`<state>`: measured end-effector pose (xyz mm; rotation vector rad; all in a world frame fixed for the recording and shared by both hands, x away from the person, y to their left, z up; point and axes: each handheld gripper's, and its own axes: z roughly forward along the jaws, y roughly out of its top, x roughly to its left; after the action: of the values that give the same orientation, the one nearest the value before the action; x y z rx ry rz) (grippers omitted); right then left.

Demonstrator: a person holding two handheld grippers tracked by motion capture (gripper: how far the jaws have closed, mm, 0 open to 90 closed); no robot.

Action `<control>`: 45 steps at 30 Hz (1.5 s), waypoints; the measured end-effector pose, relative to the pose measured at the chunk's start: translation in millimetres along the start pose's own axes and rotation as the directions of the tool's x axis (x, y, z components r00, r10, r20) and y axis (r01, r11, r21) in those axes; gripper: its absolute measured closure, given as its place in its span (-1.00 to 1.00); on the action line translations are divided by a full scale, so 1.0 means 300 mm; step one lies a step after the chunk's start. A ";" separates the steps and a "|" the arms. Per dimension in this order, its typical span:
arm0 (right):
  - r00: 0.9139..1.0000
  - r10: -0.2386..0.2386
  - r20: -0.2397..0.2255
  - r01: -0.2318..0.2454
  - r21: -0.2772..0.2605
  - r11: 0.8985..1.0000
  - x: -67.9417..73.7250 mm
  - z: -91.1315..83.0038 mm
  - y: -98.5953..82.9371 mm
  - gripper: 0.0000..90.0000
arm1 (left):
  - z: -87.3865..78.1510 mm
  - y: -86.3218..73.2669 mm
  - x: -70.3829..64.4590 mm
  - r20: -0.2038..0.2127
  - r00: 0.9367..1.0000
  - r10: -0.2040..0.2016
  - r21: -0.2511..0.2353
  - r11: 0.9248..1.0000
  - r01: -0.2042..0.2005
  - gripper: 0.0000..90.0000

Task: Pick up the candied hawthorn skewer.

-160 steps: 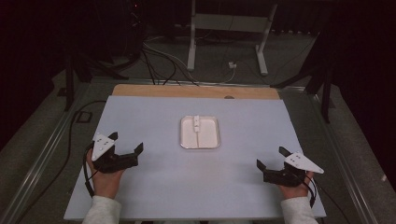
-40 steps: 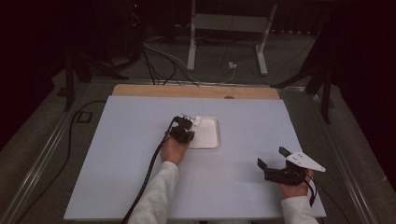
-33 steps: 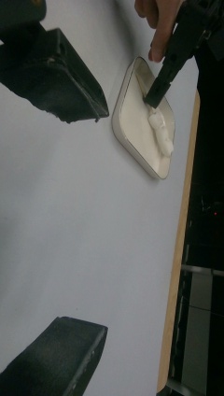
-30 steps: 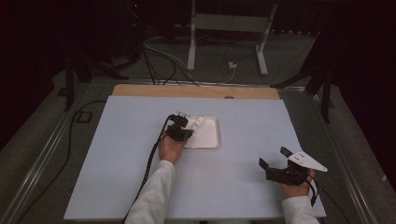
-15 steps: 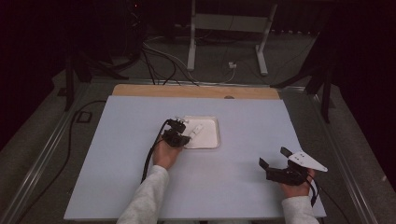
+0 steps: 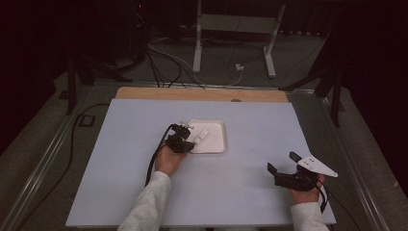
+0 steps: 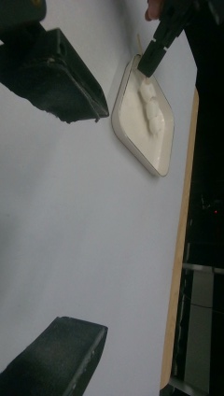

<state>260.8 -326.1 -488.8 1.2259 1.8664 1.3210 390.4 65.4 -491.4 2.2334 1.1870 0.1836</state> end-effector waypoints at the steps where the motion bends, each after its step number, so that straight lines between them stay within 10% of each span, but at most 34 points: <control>1: 1.000 0.003 -0.002 -0.003 -0.001 1.000 0.000 0.000 0.000 -1.00 | -0.011 -0.001 -0.001 0.003 1.000 0.003 -0.013 1.000 -0.003 1.00; 20: 0.996 0.062 -0.068 -0.062 0.005 0.998 0.007 0.020 0.007 -1.00 | -0.167 -0.088 0.000 0.026 0.999 0.033 -0.244 0.969 -0.026 1.00; 34: 0.990 0.038 -0.136 -0.038 0.001 0.999 0.040 0.050 0.063 -1.00 | -0.236 -0.178 0.007 0.037 0.996 0.076 -0.362 0.930 -0.058 1.00; 45: 0.956 0.043 -0.289 -0.036 0.029 0.999 0.095 0.154 0.189 -1.00 | -0.244 -0.218 0.014 0.067 0.993 0.100 -0.420 0.906 -0.063 1.00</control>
<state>306.8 -274.5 -451.6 1.1345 2.0719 1.5755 318.5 128.7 -469.6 1.8921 0.9073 0.3376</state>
